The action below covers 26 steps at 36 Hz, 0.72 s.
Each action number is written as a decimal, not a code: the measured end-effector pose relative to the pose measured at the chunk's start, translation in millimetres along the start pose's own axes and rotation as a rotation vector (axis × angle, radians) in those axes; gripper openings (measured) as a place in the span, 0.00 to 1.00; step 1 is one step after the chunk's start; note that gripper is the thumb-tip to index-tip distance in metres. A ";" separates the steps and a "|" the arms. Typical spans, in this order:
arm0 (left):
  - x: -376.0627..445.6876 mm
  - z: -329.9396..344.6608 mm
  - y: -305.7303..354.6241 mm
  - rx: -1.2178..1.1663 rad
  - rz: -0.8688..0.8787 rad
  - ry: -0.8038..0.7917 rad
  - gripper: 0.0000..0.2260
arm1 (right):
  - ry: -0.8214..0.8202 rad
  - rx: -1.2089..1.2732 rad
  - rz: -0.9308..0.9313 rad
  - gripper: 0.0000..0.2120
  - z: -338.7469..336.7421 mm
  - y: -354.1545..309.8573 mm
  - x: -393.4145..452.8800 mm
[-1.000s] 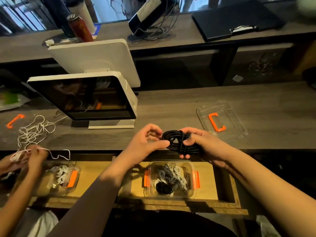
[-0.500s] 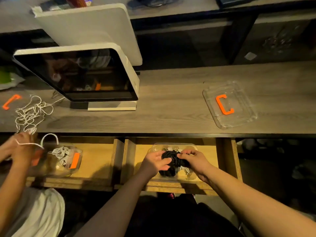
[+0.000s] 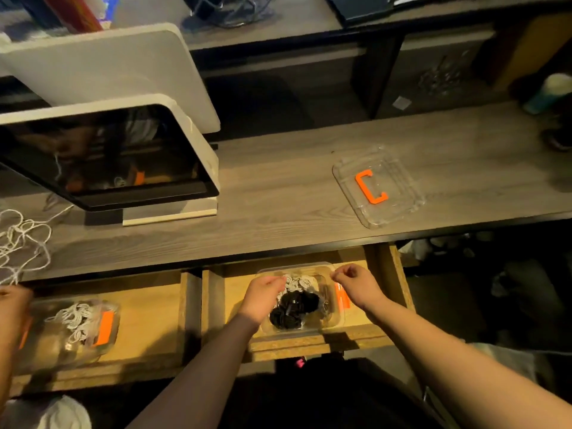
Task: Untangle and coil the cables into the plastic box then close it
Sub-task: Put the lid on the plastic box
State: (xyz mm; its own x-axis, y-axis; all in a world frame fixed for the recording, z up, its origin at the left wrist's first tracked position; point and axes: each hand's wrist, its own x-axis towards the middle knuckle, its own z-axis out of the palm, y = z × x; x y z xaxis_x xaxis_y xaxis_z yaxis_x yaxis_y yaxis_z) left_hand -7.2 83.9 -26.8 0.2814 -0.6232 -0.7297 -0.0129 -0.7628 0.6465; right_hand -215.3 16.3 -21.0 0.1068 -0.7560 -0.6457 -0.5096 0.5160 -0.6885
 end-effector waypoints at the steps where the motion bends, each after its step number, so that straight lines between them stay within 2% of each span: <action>1: 2.0 5.1 3.6 0.031 0.013 -0.031 0.09 | 0.020 0.011 -0.005 0.05 -6.8 -1.7 -0.4; 4: 10.0 22.7 24.3 0.135 0.052 -0.094 0.11 | 0.045 0.034 -0.024 0.05 -28.1 -8.3 2.3; 9: 30.5 62.4 73.0 0.198 0.115 -0.190 0.08 | 0.115 0.080 -0.022 0.08 -75.7 -14.5 20.4; 12: 50.6 87.9 102.4 0.228 0.147 -0.218 0.07 | 0.143 0.120 -0.020 0.06 -106.2 -20.1 38.9; 17: 78.6 127.4 138.6 0.205 0.134 -0.190 0.05 | 0.202 0.125 0.000 0.08 -149.6 -27.1 78.5; 23: 110.7 164.5 161.3 0.107 0.041 -0.135 0.06 | 0.244 -0.048 0.007 0.11 -195.8 -28.9 136.4; 26: 126.8 178.0 166.5 0.033 0.008 -0.098 0.05 | 0.273 -0.104 0.017 0.21 -212.4 -27.5 161.9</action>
State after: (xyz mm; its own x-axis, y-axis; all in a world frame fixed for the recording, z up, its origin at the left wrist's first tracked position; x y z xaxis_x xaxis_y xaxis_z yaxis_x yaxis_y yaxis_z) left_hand -144.5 -152.8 -51.3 0.1855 -0.6421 -0.7438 -0.0469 -0.7619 0.6460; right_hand -365.3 -205.8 -36.4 -0.1293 -0.8355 -0.5340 -0.5953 0.4961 -0.6320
